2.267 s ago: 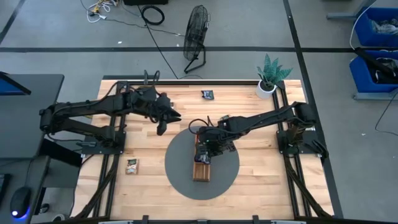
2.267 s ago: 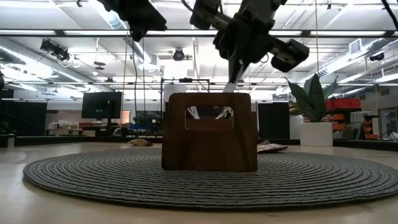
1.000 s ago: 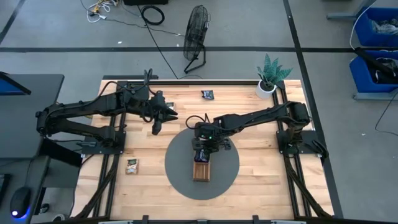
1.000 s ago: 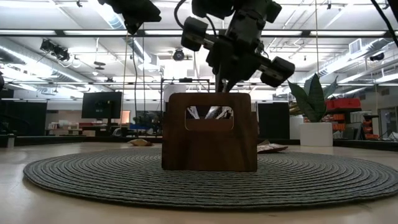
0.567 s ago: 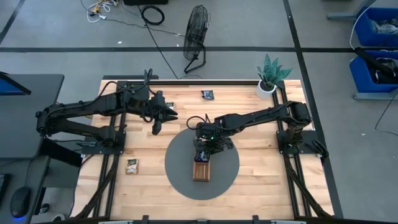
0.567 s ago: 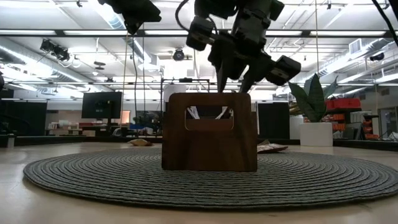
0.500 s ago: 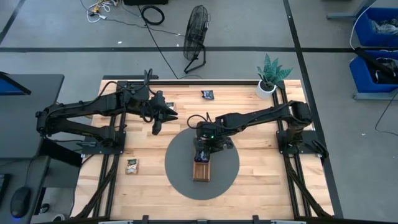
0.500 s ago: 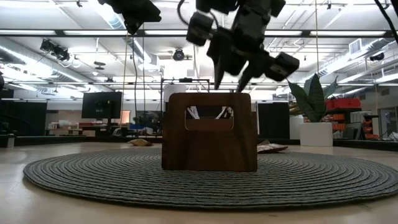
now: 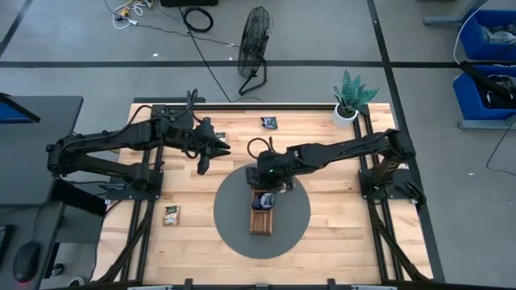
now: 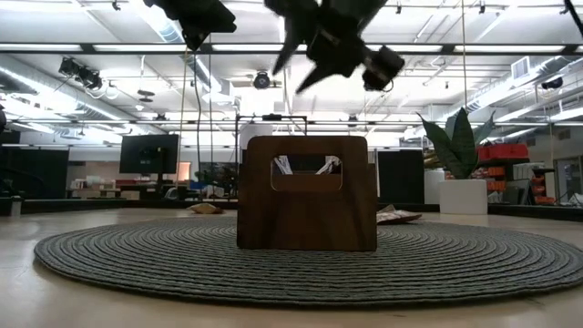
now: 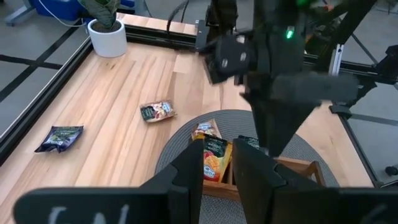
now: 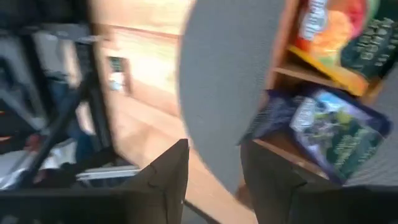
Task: Pick & Place Tea
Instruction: Adjust the purple tea bag in the wooden organizer
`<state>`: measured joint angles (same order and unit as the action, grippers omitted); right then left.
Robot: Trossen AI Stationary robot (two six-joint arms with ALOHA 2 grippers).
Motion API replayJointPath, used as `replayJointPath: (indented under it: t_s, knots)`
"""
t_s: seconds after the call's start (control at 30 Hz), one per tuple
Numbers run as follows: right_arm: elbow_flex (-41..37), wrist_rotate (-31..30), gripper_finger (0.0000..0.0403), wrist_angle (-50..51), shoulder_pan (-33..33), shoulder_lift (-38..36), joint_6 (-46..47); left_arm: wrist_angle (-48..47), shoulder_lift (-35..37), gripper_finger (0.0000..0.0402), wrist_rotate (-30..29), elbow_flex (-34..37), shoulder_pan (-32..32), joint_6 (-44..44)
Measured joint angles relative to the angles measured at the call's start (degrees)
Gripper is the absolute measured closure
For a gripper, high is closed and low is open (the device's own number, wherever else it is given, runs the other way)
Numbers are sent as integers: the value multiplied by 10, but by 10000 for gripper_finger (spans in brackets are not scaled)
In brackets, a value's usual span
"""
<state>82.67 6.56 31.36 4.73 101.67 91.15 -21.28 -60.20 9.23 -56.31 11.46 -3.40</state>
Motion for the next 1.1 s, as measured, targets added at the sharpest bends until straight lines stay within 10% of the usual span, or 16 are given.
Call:
replayJointPath:
  t_s: [1.1]
  knots:
    - [0,95,252,-45,-8,114,3,-1,0,312,0,0,0,2]
